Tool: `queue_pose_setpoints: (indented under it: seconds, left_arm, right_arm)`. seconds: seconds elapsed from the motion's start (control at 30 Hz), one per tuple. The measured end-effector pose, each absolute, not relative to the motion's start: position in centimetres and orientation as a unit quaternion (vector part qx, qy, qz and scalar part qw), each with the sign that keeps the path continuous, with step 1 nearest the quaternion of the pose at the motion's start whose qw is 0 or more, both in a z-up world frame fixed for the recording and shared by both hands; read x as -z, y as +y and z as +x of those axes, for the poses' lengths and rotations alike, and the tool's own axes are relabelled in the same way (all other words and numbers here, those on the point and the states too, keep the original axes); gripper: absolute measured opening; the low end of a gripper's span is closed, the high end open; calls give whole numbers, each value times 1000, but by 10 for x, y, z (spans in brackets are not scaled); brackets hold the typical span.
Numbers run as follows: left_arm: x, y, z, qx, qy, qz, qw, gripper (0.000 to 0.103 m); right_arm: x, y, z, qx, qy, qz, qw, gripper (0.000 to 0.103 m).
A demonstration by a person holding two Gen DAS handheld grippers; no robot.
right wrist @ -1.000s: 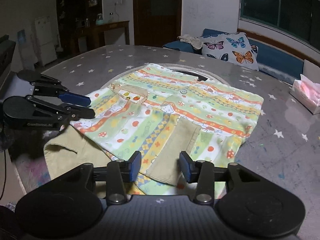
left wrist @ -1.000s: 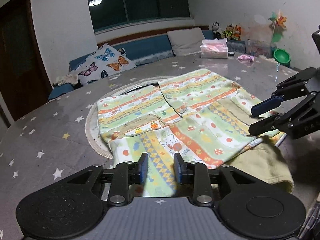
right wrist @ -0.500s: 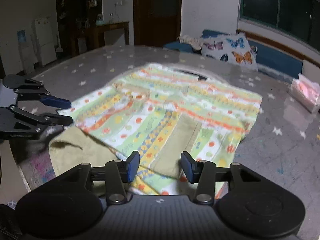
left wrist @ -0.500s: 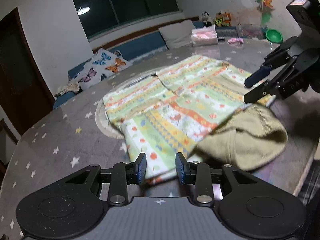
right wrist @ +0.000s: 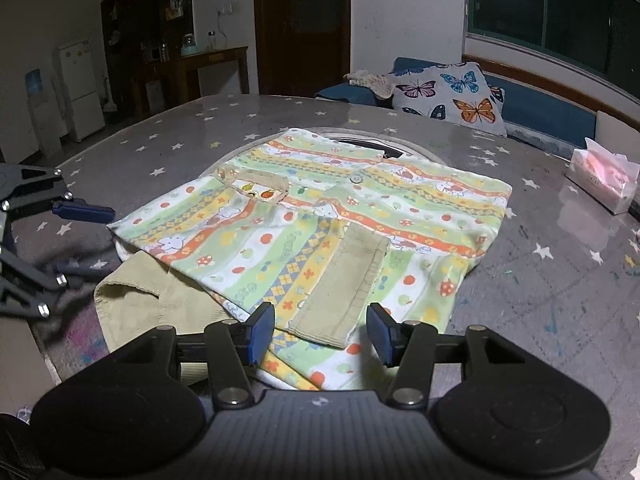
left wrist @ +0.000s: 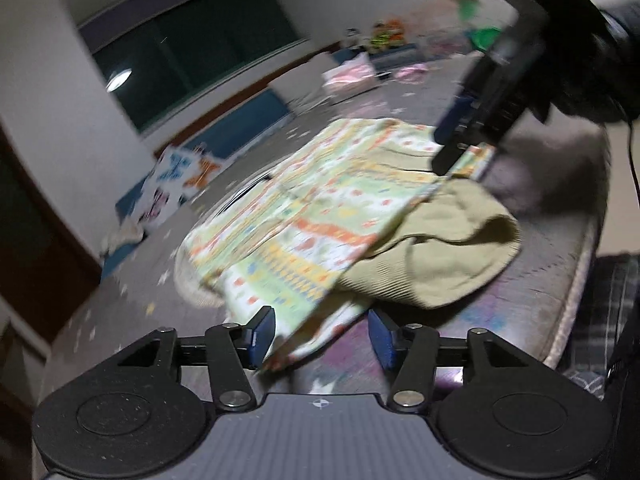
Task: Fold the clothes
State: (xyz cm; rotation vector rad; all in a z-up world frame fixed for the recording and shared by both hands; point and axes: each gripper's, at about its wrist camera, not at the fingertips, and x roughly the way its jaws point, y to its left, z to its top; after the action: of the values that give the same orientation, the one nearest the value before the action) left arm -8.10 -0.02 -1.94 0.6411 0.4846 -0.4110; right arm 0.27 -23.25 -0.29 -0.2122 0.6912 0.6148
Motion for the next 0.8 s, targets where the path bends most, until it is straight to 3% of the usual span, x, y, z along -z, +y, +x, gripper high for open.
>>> queue_pose_setpoints:
  seconds: [0.27,0.4,0.5,0.7,0.8]
  left_arm:
    - [19,-23,-72,251,197,308,896,55]
    - [11,-23,-57,266,204,272,902,22]
    - [3,-21,-44,263,215,241,909,13]
    - [-13,-15,-16,258,236,177,920,11]
    - [-21,-12,-2,254,246,145,924,10]
  right_arm:
    - [0,-243,-8,-296,333,-118,888,60]
    - [-4,-245,-17,-306,327,-138,883,63]
    - [-8,-242,-26,-323,313,-160,879,66]
    - [-7,-221,-33,-357,278,-191,871,69]
    - [-2,-210,-26,-355,271,-197,873,63]
